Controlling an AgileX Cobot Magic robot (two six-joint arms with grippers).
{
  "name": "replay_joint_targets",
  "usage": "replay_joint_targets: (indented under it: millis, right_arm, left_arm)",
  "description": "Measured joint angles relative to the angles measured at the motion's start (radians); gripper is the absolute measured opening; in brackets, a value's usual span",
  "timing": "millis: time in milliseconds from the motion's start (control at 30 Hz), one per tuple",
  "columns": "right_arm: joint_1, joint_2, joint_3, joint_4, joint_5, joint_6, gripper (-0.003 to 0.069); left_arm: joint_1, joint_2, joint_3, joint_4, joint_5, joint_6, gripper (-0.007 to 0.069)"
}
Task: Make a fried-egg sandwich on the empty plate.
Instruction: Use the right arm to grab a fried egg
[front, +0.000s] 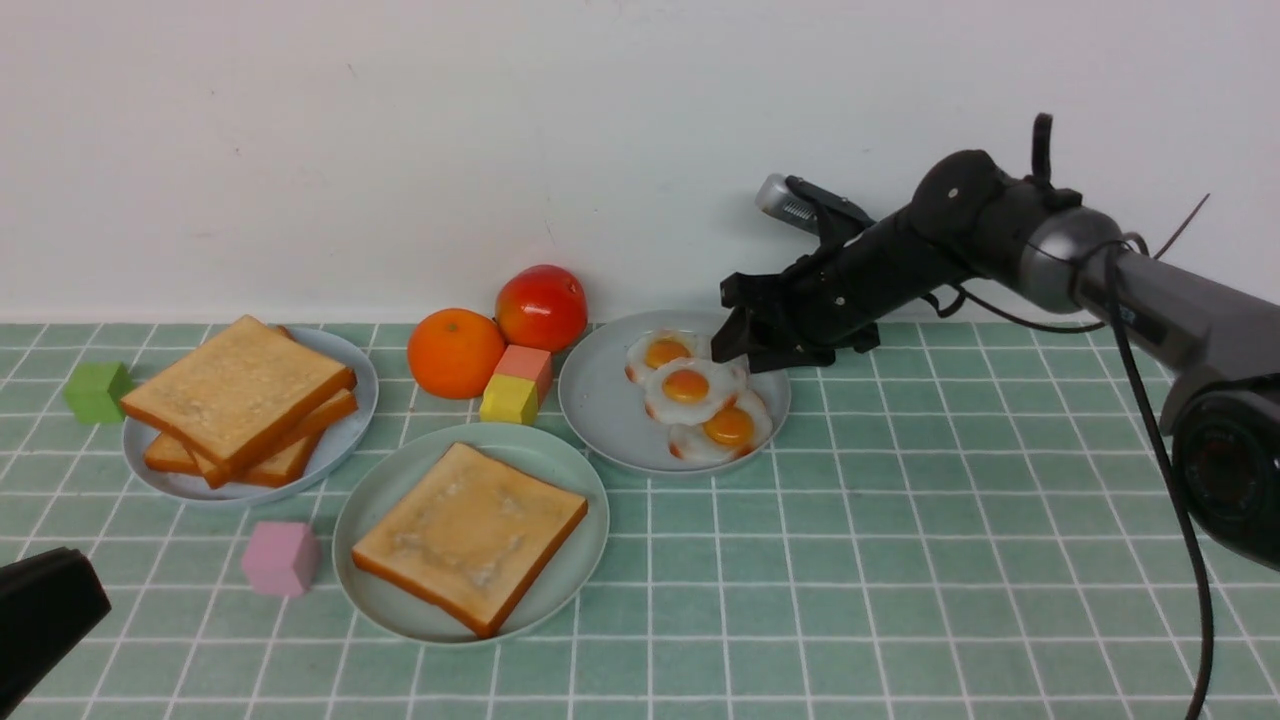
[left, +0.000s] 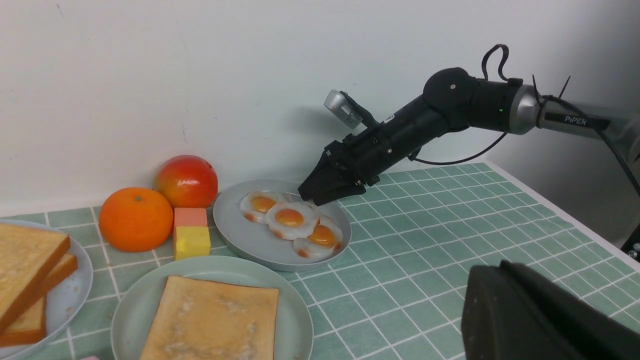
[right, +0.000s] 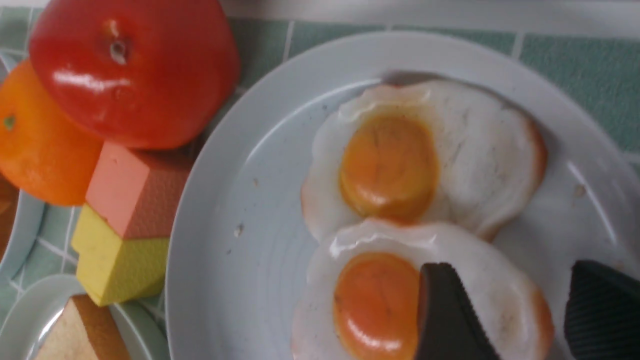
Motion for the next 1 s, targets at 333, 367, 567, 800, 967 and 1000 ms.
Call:
replay_joint_targets:
  millis: [333, 367, 567, 800, 967, 1000]
  right_arm:
    - [0.001, 0.007, 0.000, -0.001, 0.003, -0.012, 0.0347]
    - [0.001, 0.010, 0.000, -0.001, 0.003, -0.015, 0.0347]
    - [0.001, 0.028, -0.003, 0.014, 0.002, -0.016, 0.0347]
    - [0.003, 0.028, -0.004, 0.022, 0.002, -0.019, 0.0330]
    - [0.003, 0.030, -0.004, 0.021, 0.002, -0.019, 0.0223]
    - [0.003, 0.030, -0.005, 0.025, -0.001, -0.019, 0.0188]
  left_arm:
    - [0.000, 0.000, 0.000, 0.000, -0.001, -0.002, -0.0013]
    - [0.000, 0.000, 0.000, 0.000, -0.001, -0.002, -0.0013]
    - [0.000, 0.000, 0.000, 0.000, -0.001, -0.002, -0.0012]
    - [0.000, 0.000, 0.000, 0.000, -0.001, -0.003, -0.0010]
    - [0.000, 0.000, 0.000, 0.000, -0.001, -0.003, -0.0010]
    - [0.000, 0.000, 0.000, 0.000, -0.001, -0.003, -0.0010]
